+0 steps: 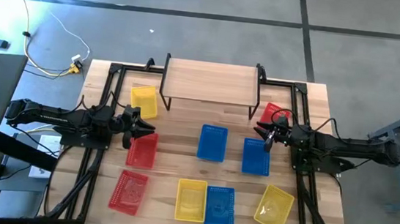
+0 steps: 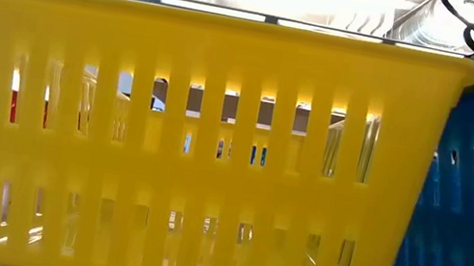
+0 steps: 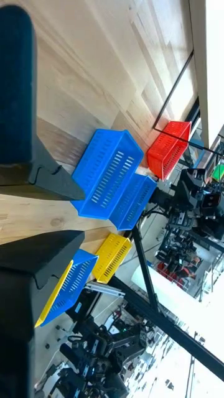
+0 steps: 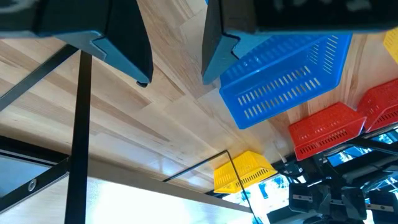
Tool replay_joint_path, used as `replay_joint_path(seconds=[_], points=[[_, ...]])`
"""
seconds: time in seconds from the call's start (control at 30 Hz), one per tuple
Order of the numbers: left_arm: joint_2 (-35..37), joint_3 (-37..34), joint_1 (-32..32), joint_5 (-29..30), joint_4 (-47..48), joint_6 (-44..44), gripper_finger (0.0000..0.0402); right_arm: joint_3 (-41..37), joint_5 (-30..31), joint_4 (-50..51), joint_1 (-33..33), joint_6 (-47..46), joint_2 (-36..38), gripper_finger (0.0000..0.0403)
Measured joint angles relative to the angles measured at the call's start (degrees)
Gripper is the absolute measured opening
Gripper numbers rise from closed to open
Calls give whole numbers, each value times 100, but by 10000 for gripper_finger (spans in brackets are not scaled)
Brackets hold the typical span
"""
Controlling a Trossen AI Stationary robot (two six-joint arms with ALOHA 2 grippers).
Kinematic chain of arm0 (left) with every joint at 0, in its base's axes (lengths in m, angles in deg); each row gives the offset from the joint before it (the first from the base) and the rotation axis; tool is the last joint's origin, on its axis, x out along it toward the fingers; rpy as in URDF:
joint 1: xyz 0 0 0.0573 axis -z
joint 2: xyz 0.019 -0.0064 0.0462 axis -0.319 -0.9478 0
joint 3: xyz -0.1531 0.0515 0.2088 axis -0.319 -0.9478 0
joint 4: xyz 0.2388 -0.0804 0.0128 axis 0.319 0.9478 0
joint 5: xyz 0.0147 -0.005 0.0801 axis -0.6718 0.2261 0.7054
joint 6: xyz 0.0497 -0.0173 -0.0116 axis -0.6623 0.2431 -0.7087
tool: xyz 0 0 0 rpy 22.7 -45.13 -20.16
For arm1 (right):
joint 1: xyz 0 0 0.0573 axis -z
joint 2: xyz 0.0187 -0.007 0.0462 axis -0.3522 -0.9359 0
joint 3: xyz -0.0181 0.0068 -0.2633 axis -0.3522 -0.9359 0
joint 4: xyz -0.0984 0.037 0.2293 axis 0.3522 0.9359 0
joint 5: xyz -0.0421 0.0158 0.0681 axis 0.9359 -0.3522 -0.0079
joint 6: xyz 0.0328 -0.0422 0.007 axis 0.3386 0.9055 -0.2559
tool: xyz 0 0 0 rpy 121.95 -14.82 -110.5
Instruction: Stack baskets on shelf by color
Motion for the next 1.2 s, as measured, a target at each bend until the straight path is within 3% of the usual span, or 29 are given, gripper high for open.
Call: replay_joint_path(seconds=[0.83, 1.2], points=[[2, -2, 1, 0, 1, 198, 80, 0, 2, 0, 0, 0, -1, 124], [1, -1, 1, 0, 0, 1403, 80, 0, 39, -54, -1, -1033, 0, 124]])
